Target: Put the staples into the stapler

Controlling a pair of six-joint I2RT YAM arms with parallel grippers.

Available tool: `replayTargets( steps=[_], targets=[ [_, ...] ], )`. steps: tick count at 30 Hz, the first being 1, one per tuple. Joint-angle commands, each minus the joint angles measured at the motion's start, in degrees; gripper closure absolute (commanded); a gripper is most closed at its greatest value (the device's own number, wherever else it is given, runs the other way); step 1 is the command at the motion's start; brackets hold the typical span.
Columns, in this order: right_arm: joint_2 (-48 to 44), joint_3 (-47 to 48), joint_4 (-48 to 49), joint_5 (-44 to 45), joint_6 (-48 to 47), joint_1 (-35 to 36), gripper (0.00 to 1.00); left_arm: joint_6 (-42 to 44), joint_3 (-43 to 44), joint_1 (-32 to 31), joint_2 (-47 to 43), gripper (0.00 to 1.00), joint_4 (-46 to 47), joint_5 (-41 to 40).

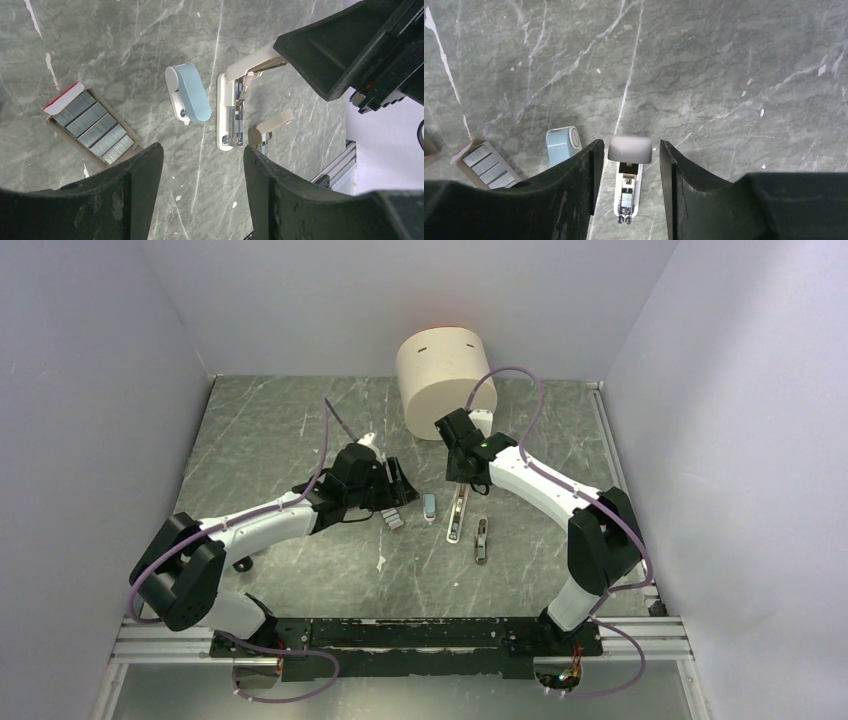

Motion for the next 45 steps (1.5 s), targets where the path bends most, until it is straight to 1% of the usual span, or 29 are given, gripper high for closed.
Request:
replayTargets(
  steps=[1,5,7,8,10,14,20,22,24,26,31,37,41,45],
  targets=[
    [1.0,1.1,-0.9,0.2,0.7,-0.3,0.52,-0.4,0.0,-0.2,0.9,0.34,1.0,2.1],
    [0.9,1.0,-0.6,0.1,0.6,-0.3,0.53,-0.7,-0.5,-0.4,1.1,0.33,1.7,2.6],
    [0.8,0.9,-0.3,-0.6,0.3,-0.4,0.57,-0.7,-0.6,-0.5,1.7,0.33,2.1,3.2],
    [0.7,0.9,-0.2,-1.1,0.3,-0.4,0.63,-0.9,-0.7,-0.6,2.0,0.33,2.3,3.6],
    [0.2,0.6,0.5,-2.1,-0.1,-0.4,0.69,-1.1,-0.8,-0.8,2.7,0.33,3.0,4.6],
    [-1.4,-0.7,1.7,-3.7,-0.9,-0.3,0.74,-1.2,-0.1,-2.1,5.1,0.35,4.0,6.5],
    [-4.3,-3.0,3.5,-6.2,-2.8,-0.3,0.74,-2.1,2.1,-6.8,10.9,0.53,7.0,7.0],
    [-4.9,-3.7,4.2,-6.8,-3.2,-0.3,0.74,-2.2,3.1,-8.8,13.8,0.58,7.4,6.0],
    [-5.5,-4.3,4.7,-7.2,-3.6,-0.3,0.74,-2.1,4.3,-10.5,16.1,0.63,6.0,2.5],
    [-5.6,-4.6,4.6,-7.3,-3.7,-0.2,0.74,-1.7,5.1,-11.7,18.0,0.63,4.8,-0.2],
    [-6.0,-5.3,5.0,-7.8,-3.8,-0.2,0.74,-2.9,4.1,-13.1,20.7,0.63,8.9,0.5],
    [-6.3,-5.8,5.4,-8.3,-3.9,-0.1,0.75,-4.2,3.0,-13.3,21.6,0.73,10.4,-1.0],
    [-6.5,-5.9,5.5,-8.7,-4.1,-0.1,0.75,-4.6,3.0,-13.3,22.1,0.75,10.1,-2.0],
    [-6.7,-5.9,5.5,-9.2,-4.1,0.0,0.75,-5.6,2.6,-13.4,22.9,0.76,11.5,-1.1]
  ],
)
